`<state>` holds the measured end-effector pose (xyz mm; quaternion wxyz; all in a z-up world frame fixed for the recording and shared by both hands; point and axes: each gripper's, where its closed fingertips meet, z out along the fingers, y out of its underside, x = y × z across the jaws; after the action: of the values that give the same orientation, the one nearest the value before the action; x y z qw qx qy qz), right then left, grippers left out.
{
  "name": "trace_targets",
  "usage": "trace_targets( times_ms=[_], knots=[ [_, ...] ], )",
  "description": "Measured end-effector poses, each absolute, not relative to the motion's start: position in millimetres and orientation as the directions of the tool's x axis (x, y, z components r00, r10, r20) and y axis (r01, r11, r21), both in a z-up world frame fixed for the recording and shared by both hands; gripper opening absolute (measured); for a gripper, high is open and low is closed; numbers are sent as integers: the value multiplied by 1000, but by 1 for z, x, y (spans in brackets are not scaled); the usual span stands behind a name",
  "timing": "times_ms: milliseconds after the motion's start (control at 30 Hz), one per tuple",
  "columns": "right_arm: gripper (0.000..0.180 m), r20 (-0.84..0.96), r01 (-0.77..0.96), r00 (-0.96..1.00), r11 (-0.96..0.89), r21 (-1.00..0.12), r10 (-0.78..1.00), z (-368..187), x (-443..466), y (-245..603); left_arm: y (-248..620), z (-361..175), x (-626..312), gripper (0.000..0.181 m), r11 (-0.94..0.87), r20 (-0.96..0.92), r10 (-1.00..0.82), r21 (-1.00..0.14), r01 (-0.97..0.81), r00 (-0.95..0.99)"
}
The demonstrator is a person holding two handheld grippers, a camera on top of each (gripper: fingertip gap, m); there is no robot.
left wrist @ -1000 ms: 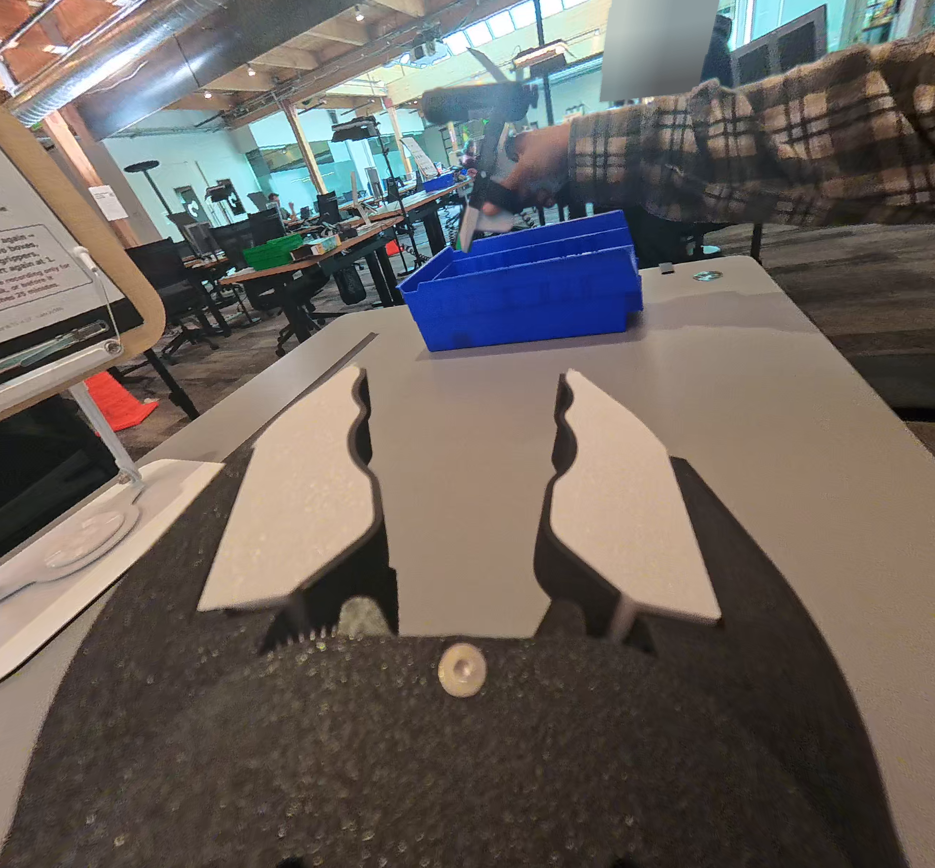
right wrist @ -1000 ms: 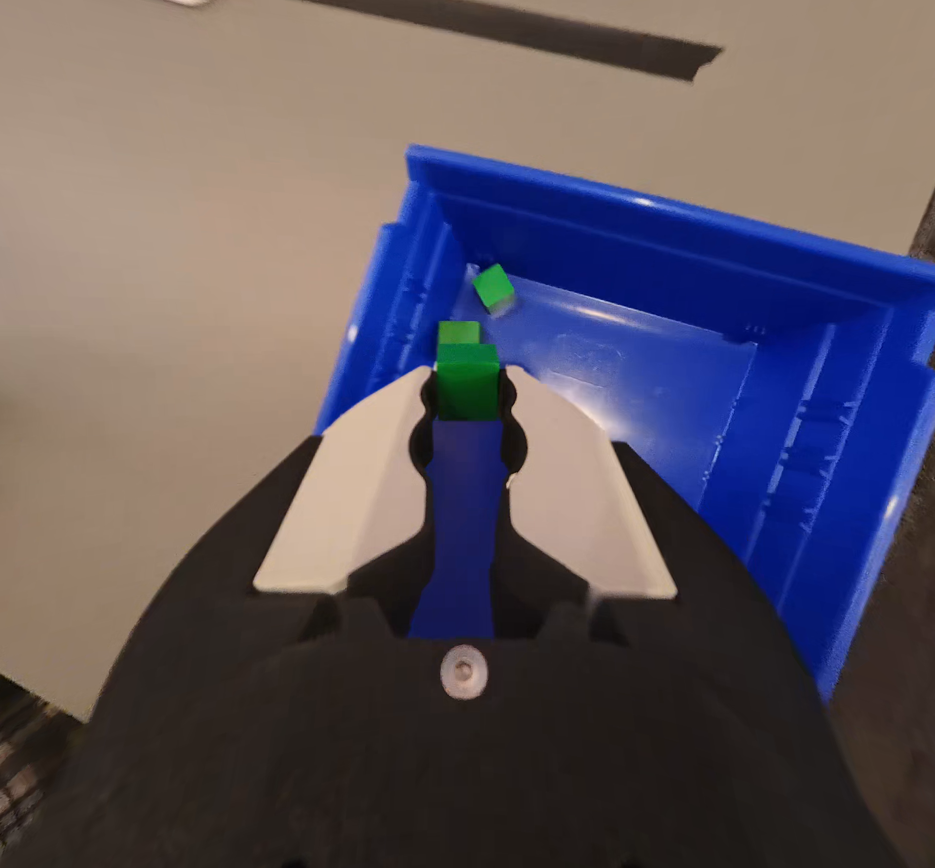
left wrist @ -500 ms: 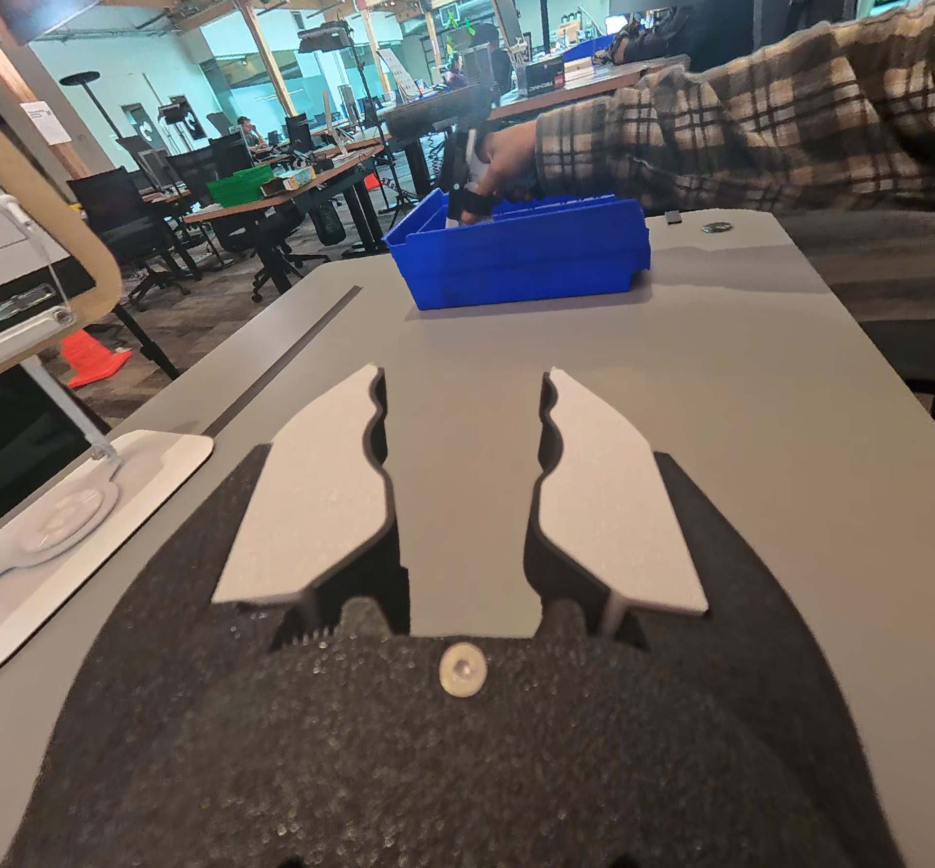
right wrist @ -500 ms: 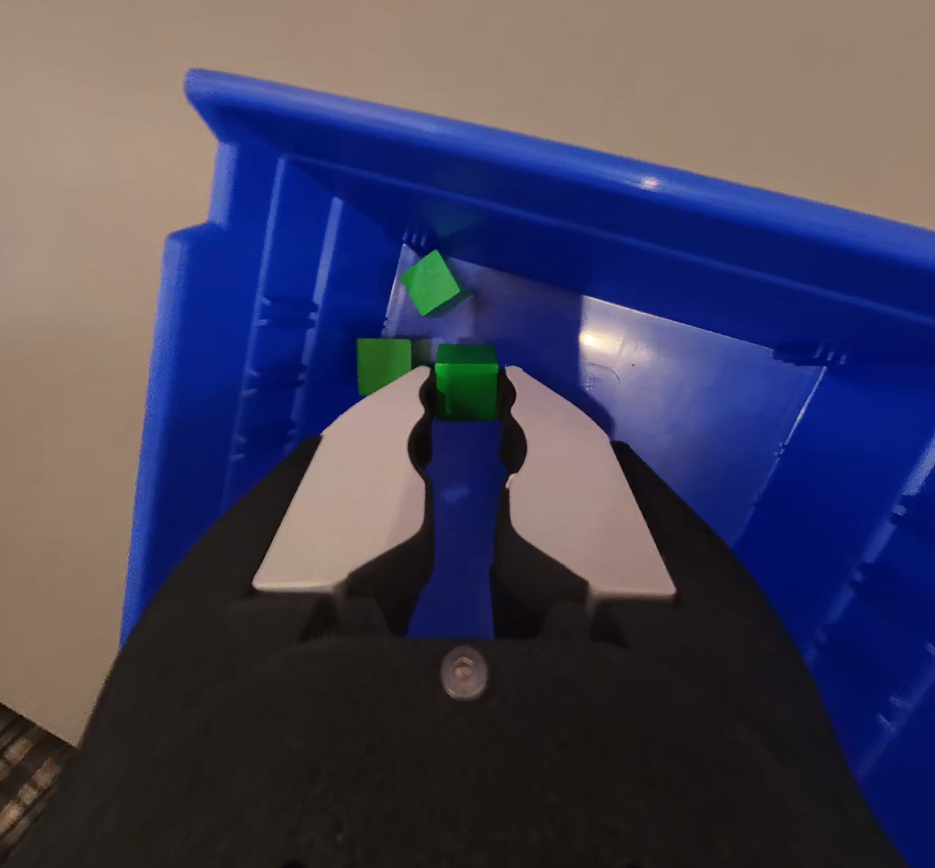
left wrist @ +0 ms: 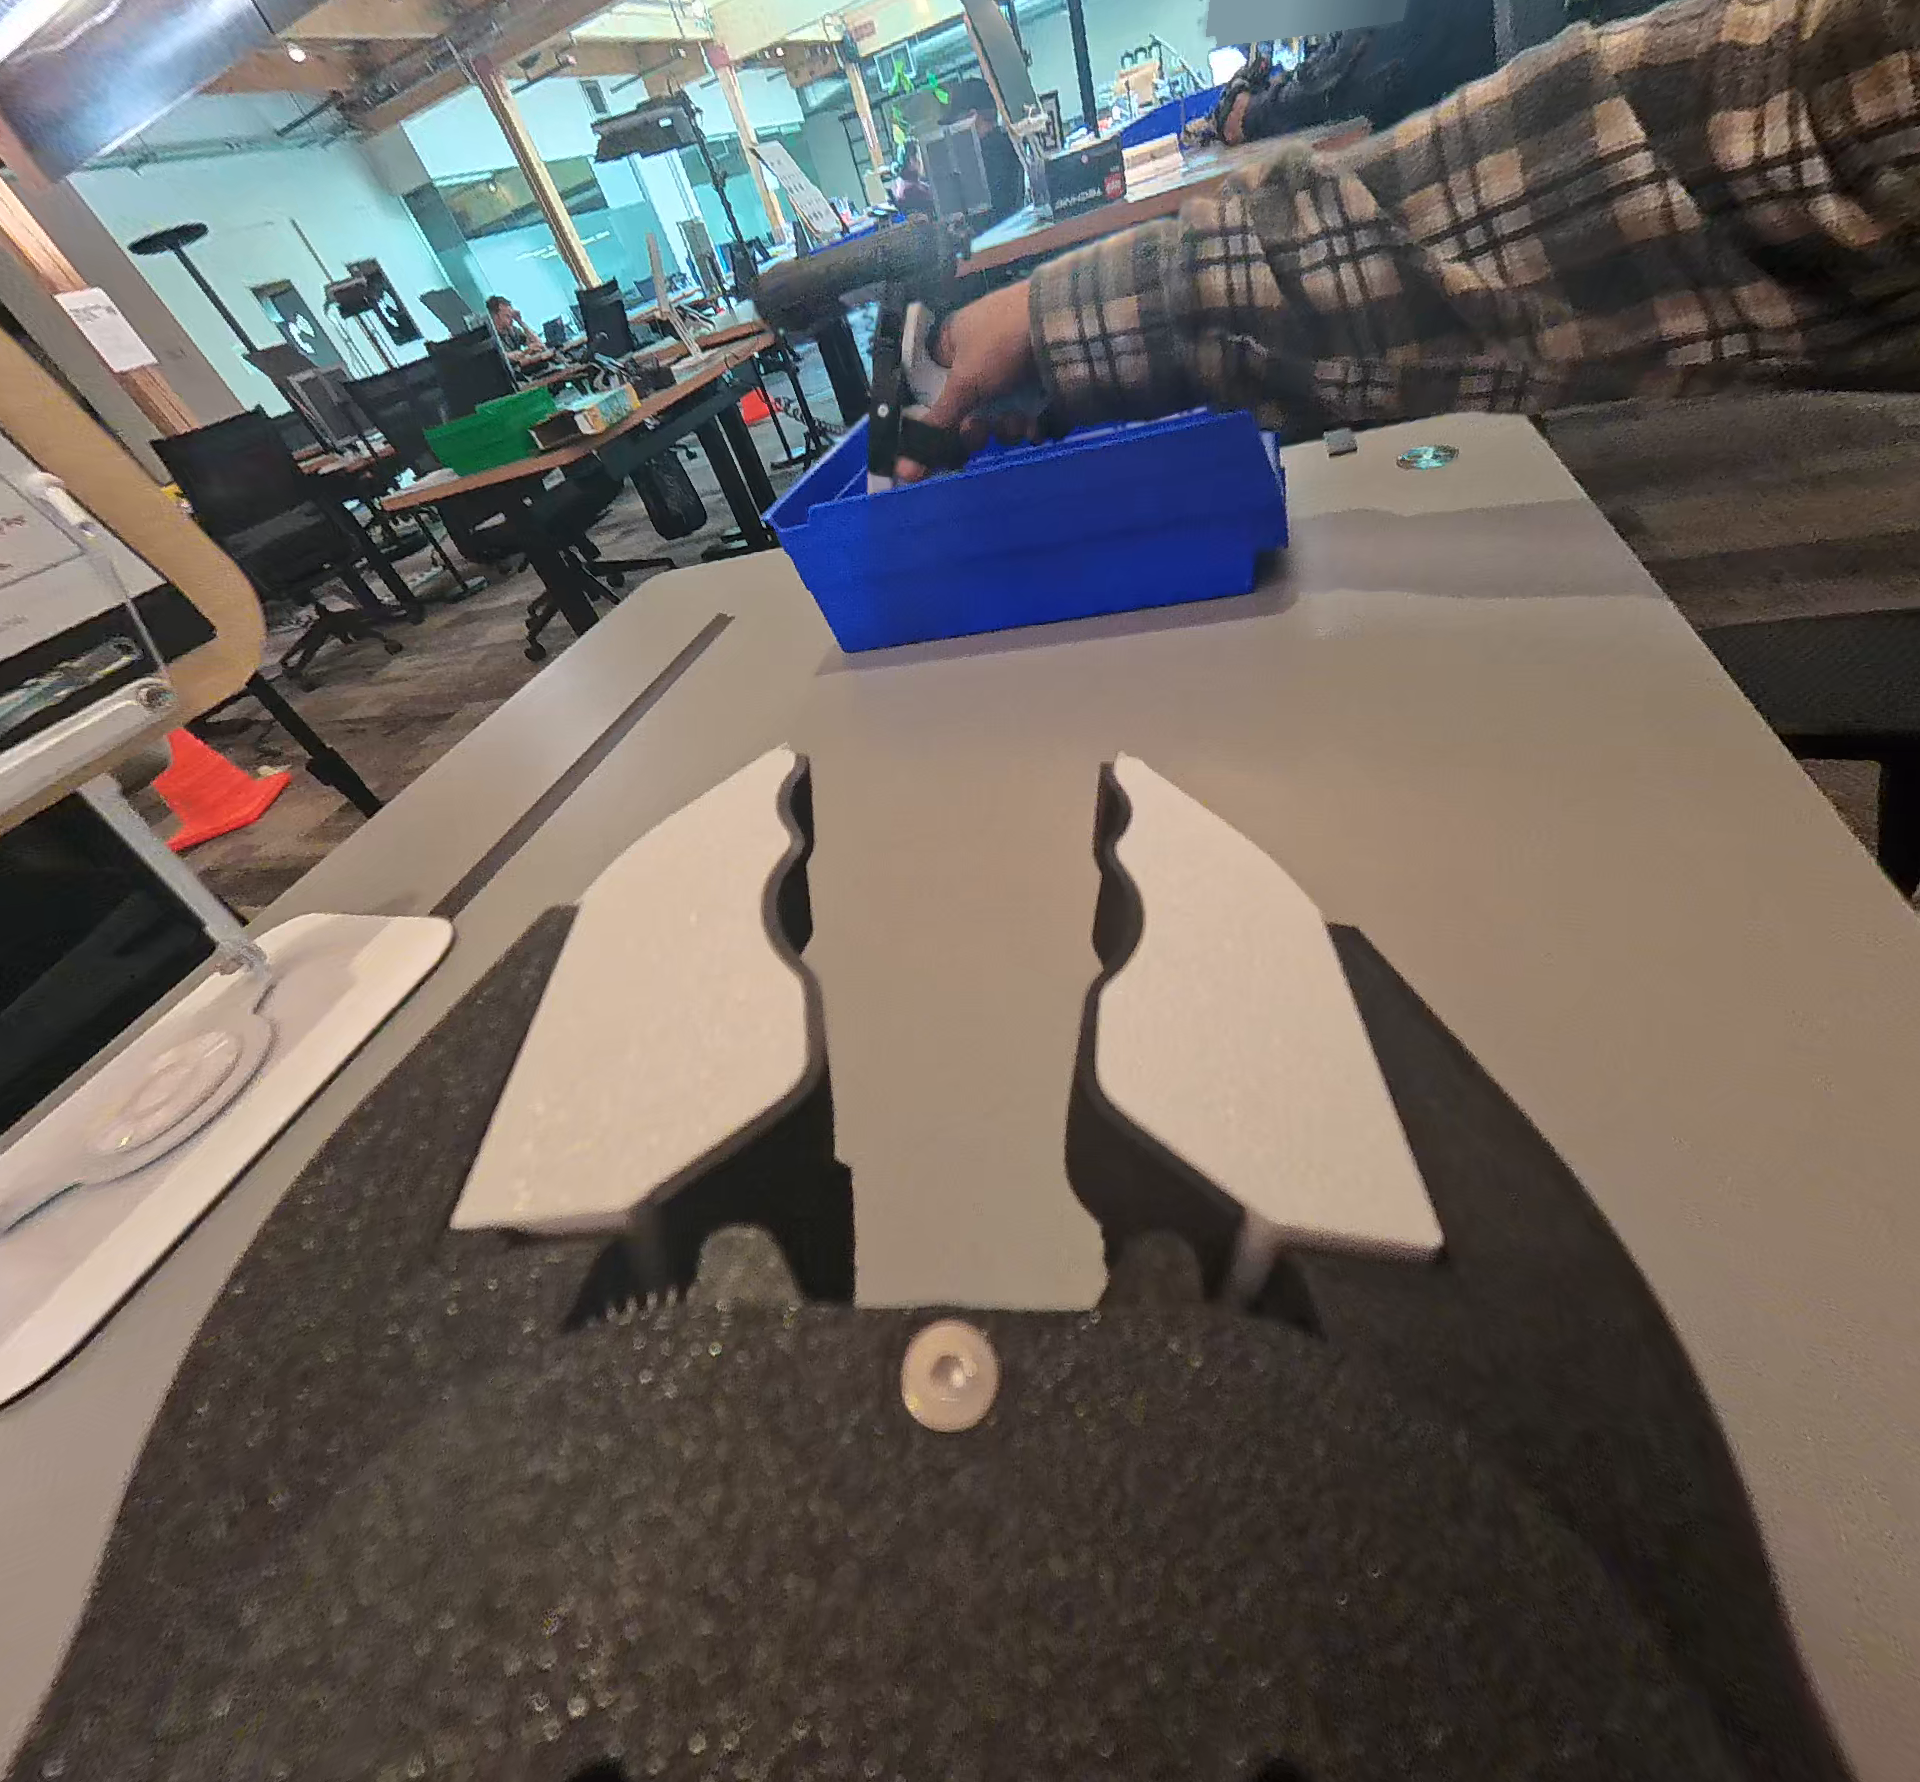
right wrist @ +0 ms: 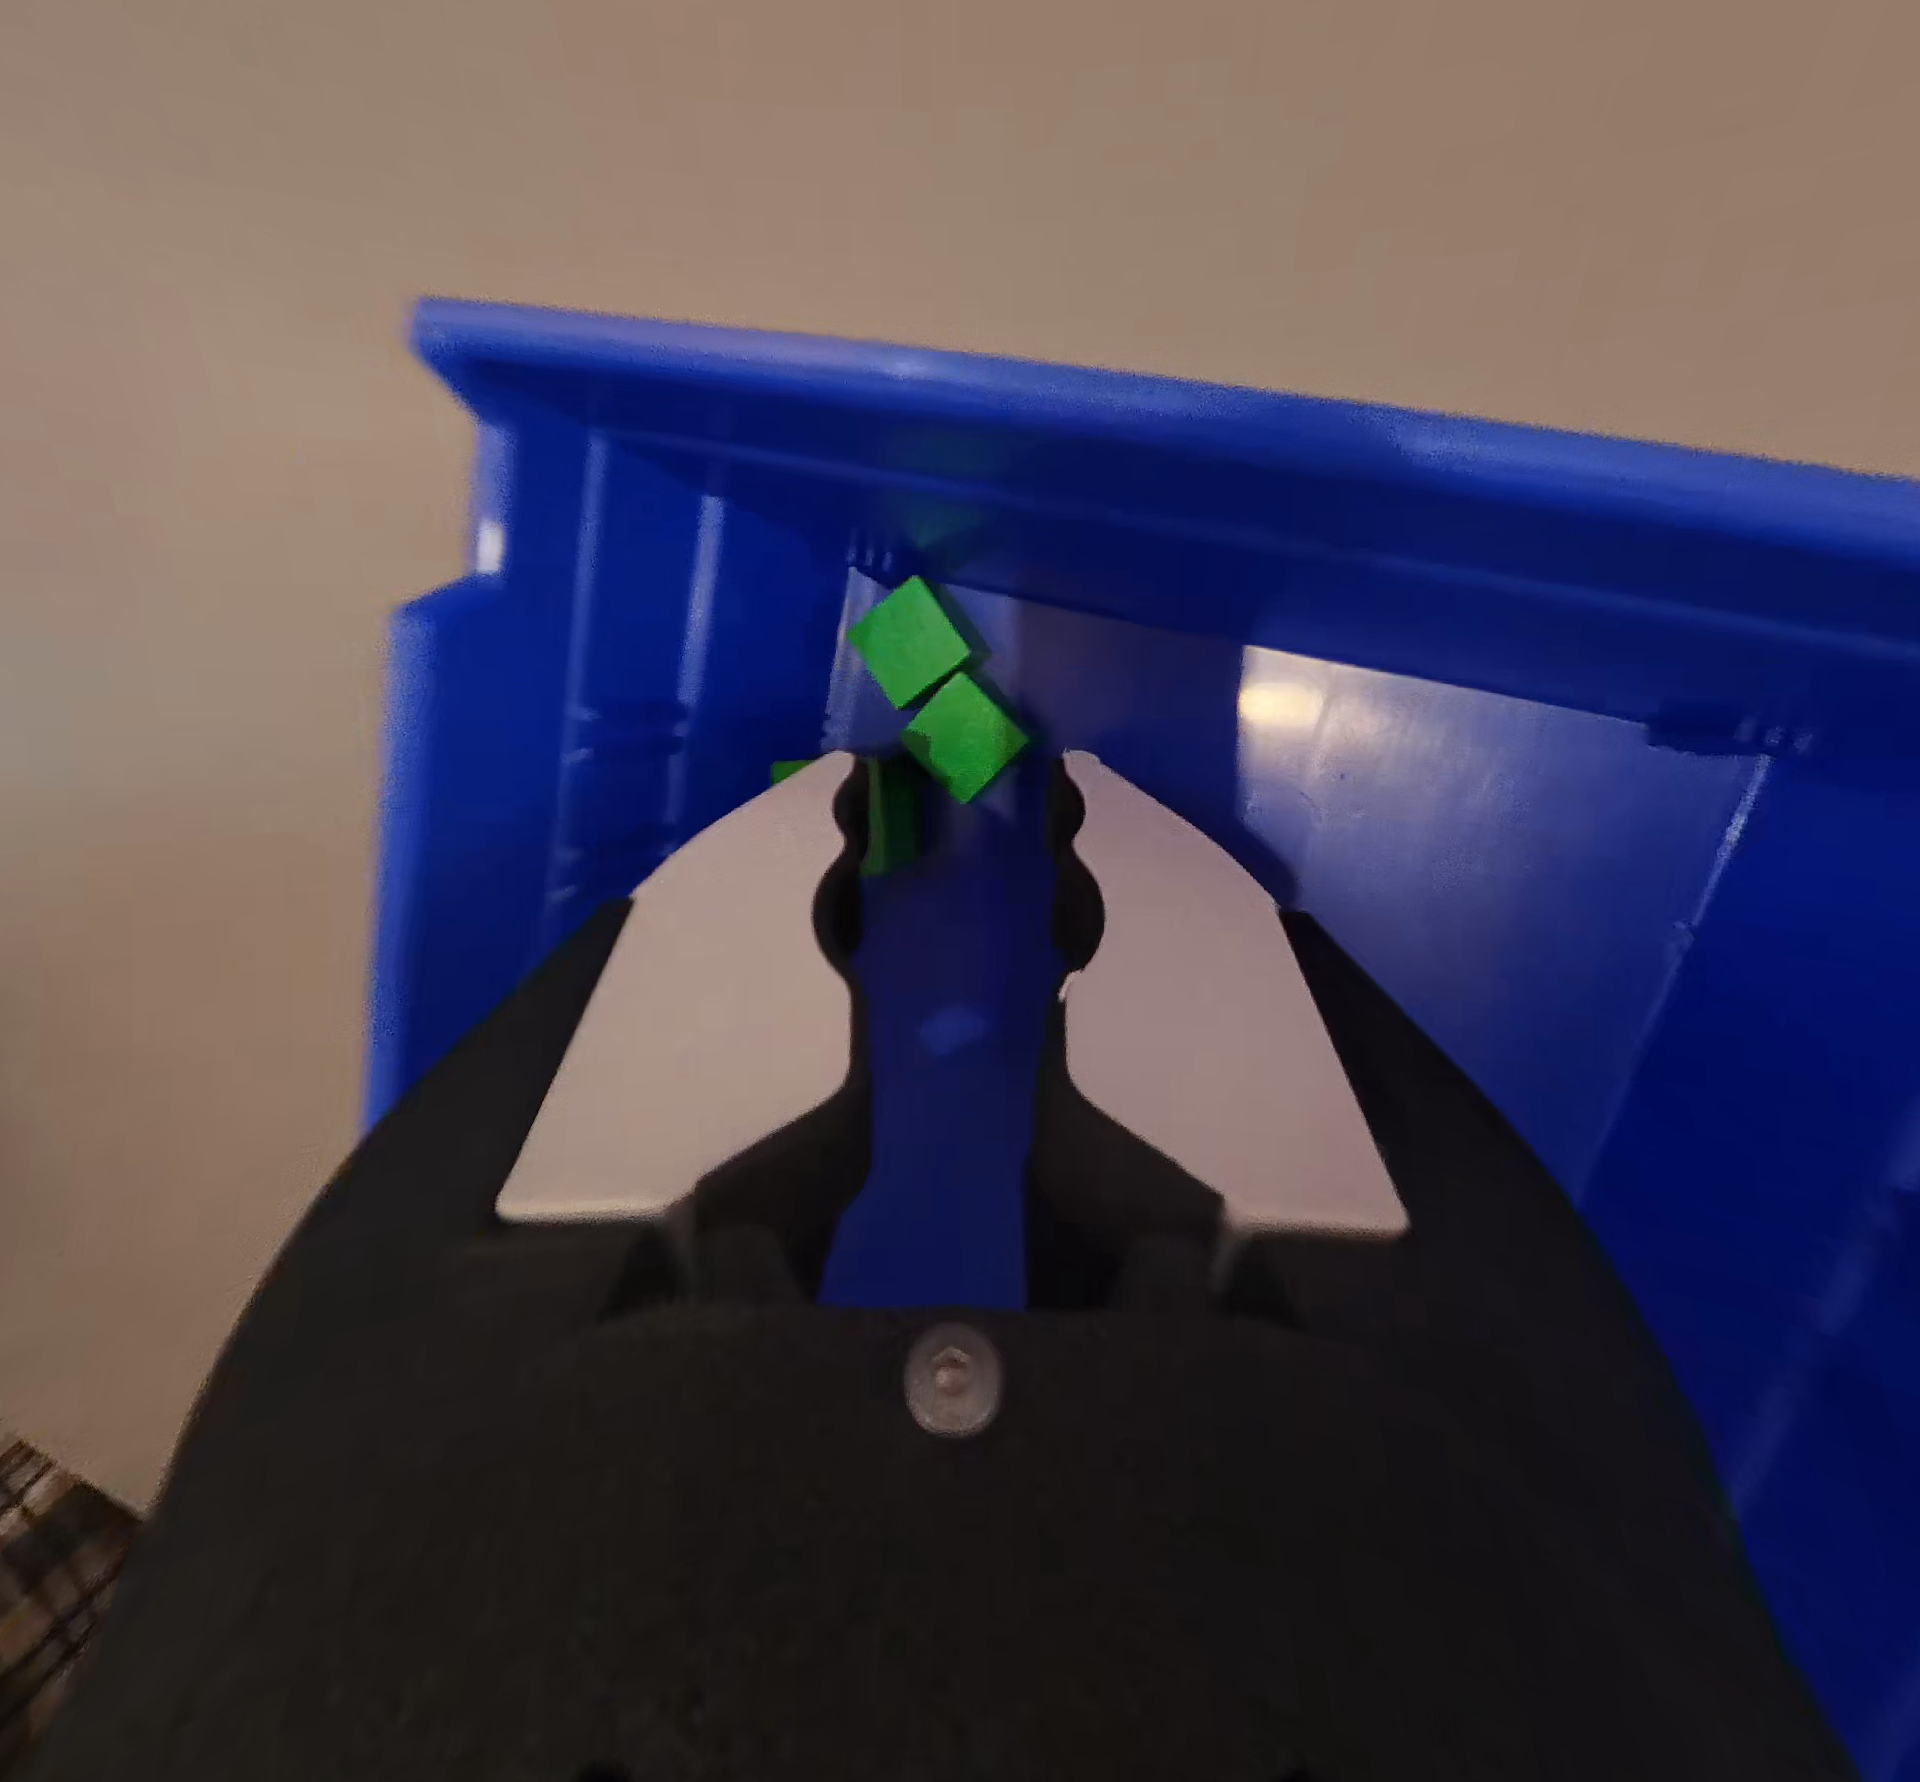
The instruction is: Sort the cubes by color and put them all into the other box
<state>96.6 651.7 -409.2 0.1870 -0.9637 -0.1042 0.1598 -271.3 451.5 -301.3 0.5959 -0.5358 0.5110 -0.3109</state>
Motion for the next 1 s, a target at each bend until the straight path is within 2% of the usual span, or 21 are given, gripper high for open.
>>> trace_targets(
  times_ms=[33,100,200,300,400,500,733,867,1000],
  knots=[
    [33,-263,139,928,-903,-407,262,-397,97,650,451,-300,-274,51,236,-277,-916,-957,-169,290],
    [31,-248,132,930,-876,-463,271,-361,96,647,449,-297,-280,51,239,-274,-915,-960,-147,296],
    [31,-236,125,915,-787,-605,327,-289,79,635,444,-295,-287,51,239,-265,-915,-964,-119,305],
    [41,-190,155,887,-660,-735,420,-227,47,612,439,-293,-294,53,243,-265,-909,-964,-107,322],
    [56,-144,186,847,-539,-822,512,-201,1,587,432,-288,-303,55,244,-261,-903,-965,-92,341],
    [65,-131,206,769,-437,-875,625,-212,-58,564,424,-284,-314,56,248,-261,-895,-965,-84,362],
    [60,-192,66,548,-271,-960,814,-281,-188,539,411,-262,-376,58,268,-315,-828,-949,-165,465],
    [55,-224,-6,450,-248,-969,864,-309,-229,529,417,-228,-475,58,245,-399,-700,-913,-325,593],
    [54,-230,19,382,-257,-966,895,-329,-249,517,437,-213,-594,57,46,-411,-566,-881,-471,715]
  ],
)
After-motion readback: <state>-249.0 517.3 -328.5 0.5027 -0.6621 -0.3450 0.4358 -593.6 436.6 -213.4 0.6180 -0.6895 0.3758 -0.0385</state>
